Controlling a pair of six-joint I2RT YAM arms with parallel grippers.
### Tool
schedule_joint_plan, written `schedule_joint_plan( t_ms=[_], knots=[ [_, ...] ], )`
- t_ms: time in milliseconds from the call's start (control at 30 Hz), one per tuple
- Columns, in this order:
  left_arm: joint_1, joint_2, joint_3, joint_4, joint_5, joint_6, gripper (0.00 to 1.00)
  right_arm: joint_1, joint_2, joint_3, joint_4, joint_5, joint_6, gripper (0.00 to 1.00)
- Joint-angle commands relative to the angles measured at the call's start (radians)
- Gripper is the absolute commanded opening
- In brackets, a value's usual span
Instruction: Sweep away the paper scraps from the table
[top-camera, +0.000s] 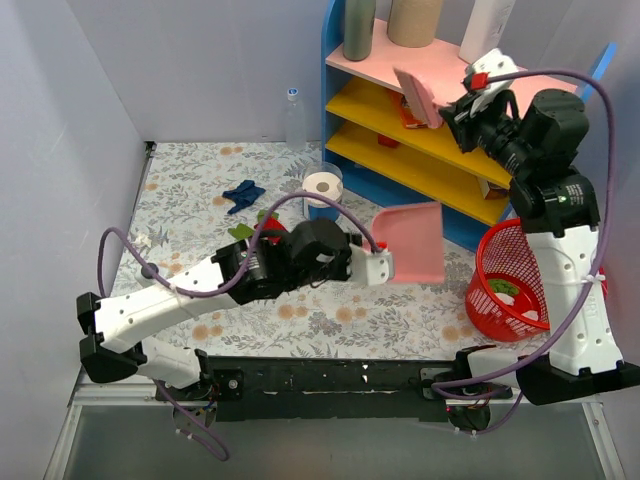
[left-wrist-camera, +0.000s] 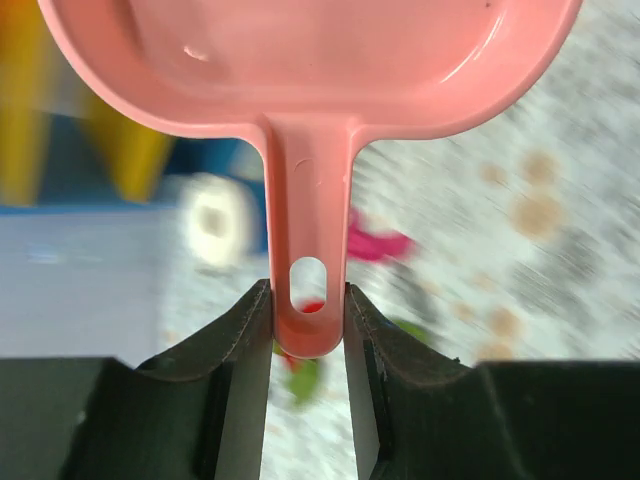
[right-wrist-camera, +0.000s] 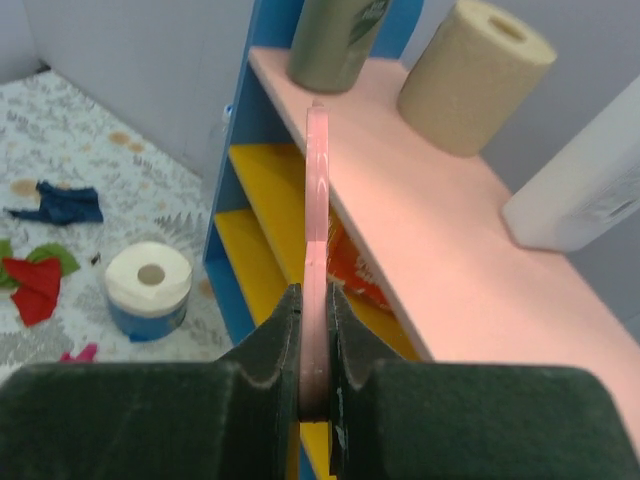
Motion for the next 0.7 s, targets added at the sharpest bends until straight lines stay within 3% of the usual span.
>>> schedule_joint_plan(
  t_ms=[0,200,333,533,667],
  knots=[
    [-0.002,-0.015,-0.261,-0.289,0.256,-0.335,0.0,0.019,-0.041,-0.131,0.04,-0.058,-0.08,0.01],
    [0.052,-0.029,-0.469,-0.196,0.295,-0.409,0.0,0.111,-0.064,-0.313,-0.049,-0.024,-0.171,0.01],
    [0.206,-0.012,-0.542,-0.087,0.421,-0.361,0.0,0.191,-0.047,-0.428,-0.116,0.054,-0.189,0.01],
    [0.32,-0.03,-0.693,0.151,0.517,-0.258,0.0,0.213,-0.001,-0.557,-0.19,0.1,-0.054,0.01],
    [0.34,-0.064,-0.798,0.281,0.59,-0.261,0.13,0.213,0.002,-0.596,-0.181,0.094,-0.037,0.01]
  ],
)
